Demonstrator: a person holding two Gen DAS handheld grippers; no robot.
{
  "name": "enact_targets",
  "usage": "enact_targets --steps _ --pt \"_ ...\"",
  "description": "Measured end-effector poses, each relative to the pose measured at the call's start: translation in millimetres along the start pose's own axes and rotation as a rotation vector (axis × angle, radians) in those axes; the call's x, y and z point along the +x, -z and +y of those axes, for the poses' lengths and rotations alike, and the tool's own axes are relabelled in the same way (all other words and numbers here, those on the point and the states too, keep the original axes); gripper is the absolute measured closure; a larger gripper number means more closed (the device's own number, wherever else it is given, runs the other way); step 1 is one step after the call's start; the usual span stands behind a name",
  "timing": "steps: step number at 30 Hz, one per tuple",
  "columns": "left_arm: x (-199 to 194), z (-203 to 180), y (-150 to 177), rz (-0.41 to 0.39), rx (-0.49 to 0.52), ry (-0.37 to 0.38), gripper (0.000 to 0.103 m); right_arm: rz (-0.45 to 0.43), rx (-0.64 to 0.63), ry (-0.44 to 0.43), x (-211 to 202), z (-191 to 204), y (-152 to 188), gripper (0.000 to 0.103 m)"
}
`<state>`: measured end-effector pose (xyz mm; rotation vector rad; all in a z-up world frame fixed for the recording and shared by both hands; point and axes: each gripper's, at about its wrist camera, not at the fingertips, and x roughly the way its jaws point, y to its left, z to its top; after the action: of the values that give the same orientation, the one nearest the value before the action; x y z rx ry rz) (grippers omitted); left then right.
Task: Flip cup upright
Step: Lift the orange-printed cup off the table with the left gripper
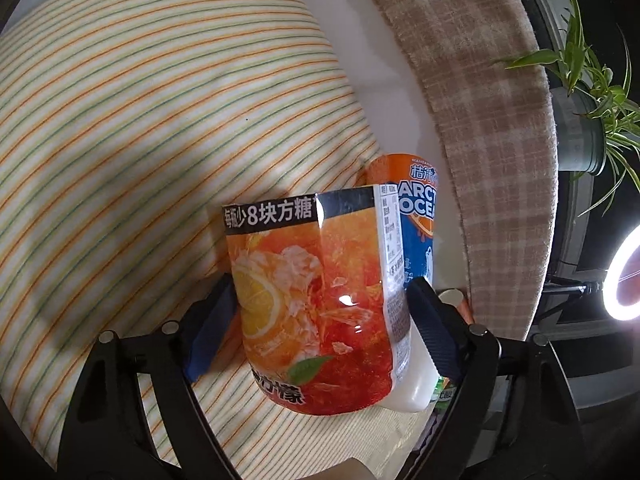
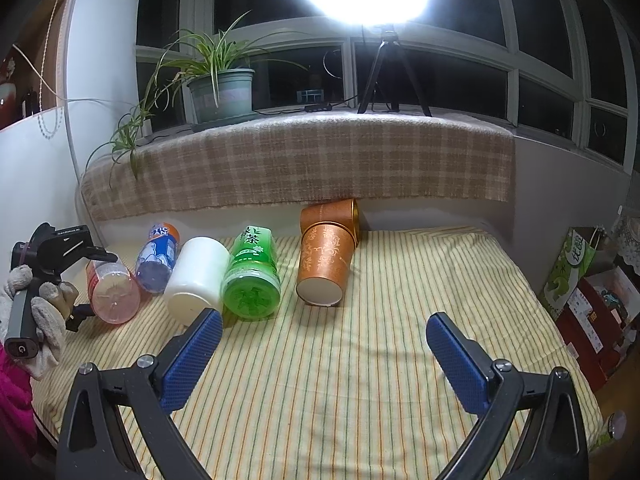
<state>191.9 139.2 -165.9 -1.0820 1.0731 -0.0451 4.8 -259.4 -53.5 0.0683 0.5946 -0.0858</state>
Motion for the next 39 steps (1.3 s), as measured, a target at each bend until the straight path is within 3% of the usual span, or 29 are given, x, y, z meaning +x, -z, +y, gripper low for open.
enact_targets --steps 16,30,39 --pt "-28.8 -16.5 31.2 0.023 0.155 0.005 0.017 0.000 -0.008 -0.003 -3.3 2.0 2.8 0.000" --pt "-0.4 -63.7 135.4 0.271 0.499 -0.028 0.017 0.066 0.020 -0.061 7.3 -1.6 8.6 0.000" --pt "32.6 -81.8 169.0 0.348 0.586 -0.047 0.017 0.103 0.072 -0.077 13.2 -16.2 13.3 0.000"
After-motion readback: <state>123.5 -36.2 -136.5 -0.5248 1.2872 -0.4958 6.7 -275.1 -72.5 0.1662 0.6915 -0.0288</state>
